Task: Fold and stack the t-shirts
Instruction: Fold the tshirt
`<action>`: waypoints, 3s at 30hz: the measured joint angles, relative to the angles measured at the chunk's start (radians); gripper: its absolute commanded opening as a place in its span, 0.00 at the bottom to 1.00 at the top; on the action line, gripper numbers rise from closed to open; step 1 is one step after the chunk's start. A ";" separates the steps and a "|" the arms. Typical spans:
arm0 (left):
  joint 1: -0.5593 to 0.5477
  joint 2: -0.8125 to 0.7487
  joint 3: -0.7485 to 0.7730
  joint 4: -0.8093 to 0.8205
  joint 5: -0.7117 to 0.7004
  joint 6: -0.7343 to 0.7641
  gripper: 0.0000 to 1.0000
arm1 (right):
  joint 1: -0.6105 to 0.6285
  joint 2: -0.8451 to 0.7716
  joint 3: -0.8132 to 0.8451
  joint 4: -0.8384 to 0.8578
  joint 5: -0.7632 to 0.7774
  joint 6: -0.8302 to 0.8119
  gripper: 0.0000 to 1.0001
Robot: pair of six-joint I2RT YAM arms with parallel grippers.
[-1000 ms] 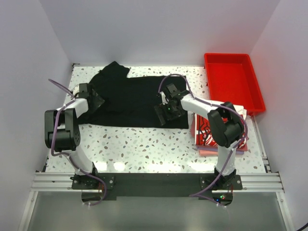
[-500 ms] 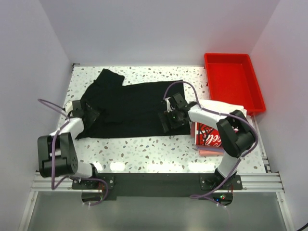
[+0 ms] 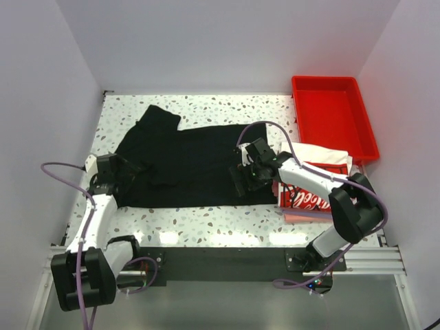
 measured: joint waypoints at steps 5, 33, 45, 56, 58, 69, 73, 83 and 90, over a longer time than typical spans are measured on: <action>-0.132 0.105 0.005 0.019 0.079 0.003 1.00 | 0.000 -0.064 0.008 0.010 -0.001 0.000 0.99; -0.326 0.546 0.225 0.293 0.236 0.004 1.00 | 0.000 -0.010 0.008 0.003 0.004 -0.005 0.99; -0.366 0.632 0.401 0.280 0.166 0.087 1.00 | 0.000 -0.007 0.014 0.001 0.011 -0.007 0.99; -0.365 0.462 0.262 0.224 0.045 0.124 1.00 | 0.000 -0.007 0.015 0.001 0.012 -0.007 0.99; -0.365 0.486 0.262 0.221 0.035 0.132 1.00 | 0.000 -0.007 0.015 0.001 0.012 -0.007 0.99; -0.284 0.641 0.313 0.209 -0.046 0.168 1.00 | 0.000 -0.007 0.015 -0.003 0.032 -0.008 0.99; -0.211 0.691 0.357 0.233 -0.051 0.170 1.00 | 0.000 -0.008 0.014 -0.005 0.038 -0.008 0.99; -0.175 0.731 0.510 0.201 -0.063 0.191 1.00 | 0.000 -0.010 0.015 -0.006 0.040 -0.009 0.99; -0.176 0.596 0.452 0.200 -0.009 0.187 1.00 | 0.000 -0.031 0.014 0.005 0.064 0.014 0.99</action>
